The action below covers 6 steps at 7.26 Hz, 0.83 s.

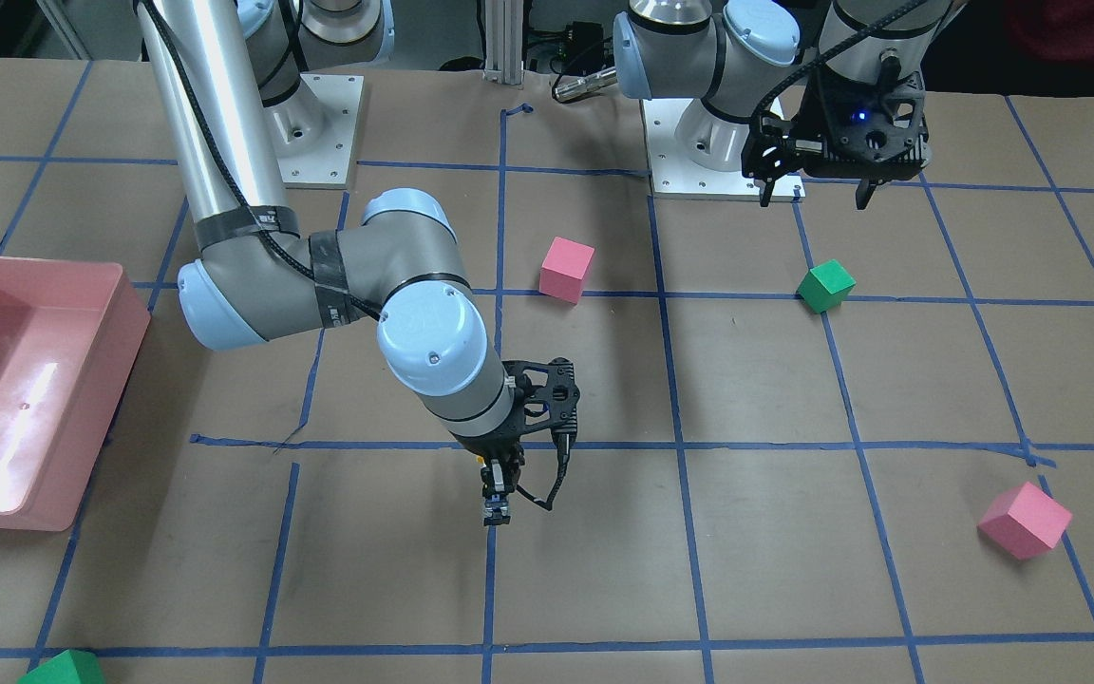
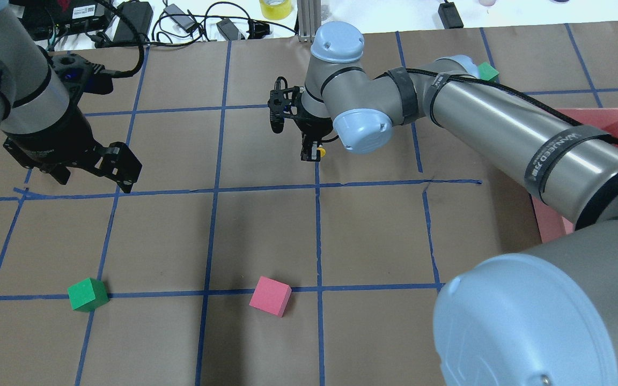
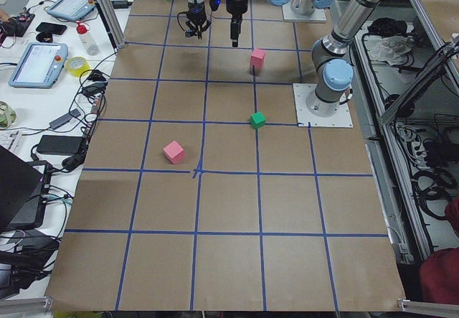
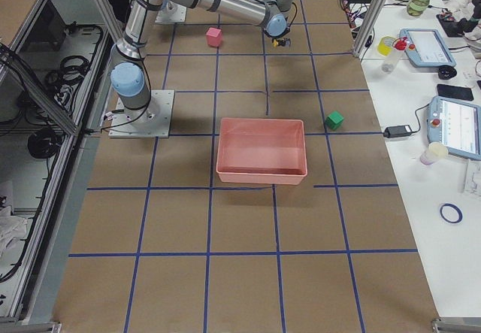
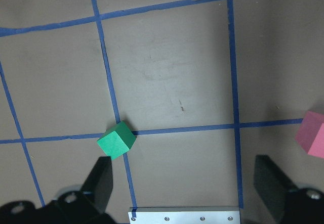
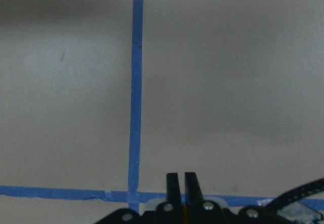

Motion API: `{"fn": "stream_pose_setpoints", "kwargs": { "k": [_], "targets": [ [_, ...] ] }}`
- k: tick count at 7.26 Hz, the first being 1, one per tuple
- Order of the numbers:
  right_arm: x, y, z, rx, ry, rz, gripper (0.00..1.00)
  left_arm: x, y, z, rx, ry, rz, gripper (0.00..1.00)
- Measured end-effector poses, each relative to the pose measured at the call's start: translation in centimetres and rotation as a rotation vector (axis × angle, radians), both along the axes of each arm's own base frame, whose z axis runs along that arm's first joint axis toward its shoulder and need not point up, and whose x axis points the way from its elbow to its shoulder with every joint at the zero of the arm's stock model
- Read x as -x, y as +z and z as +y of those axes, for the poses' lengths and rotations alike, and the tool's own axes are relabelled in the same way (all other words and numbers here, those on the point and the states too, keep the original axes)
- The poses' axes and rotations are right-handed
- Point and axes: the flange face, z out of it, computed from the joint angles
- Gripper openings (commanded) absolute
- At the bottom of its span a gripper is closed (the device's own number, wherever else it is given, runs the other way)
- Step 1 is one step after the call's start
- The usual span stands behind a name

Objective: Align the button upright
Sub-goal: 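Carry the yellow button with the right gripper to the table center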

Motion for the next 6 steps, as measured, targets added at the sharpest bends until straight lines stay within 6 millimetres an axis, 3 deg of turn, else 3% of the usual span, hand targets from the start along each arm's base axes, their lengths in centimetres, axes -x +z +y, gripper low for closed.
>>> {"fn": "stream_pose_setpoints", "kwargs": {
  "k": [3, 4, 6],
  "targets": [
    [-0.6, -2.0, -0.1, -0.032, -0.005, -0.003, 0.00, 0.0, -0.1, 0.0, -0.002, -0.004, 0.000, 1.00],
    [-0.7, -2.6, 0.0, -0.042, -0.005, -0.002, 0.16, 0.0, -0.1, 0.0, -0.002, -0.004, 0.000, 1.00],
    [-0.9, -2.9, 0.1, -0.055, -0.001, -0.024, 0.22, 0.0, -0.1, 0.0, -0.002, -0.003, 0.000, 1.00]
  ]
}}
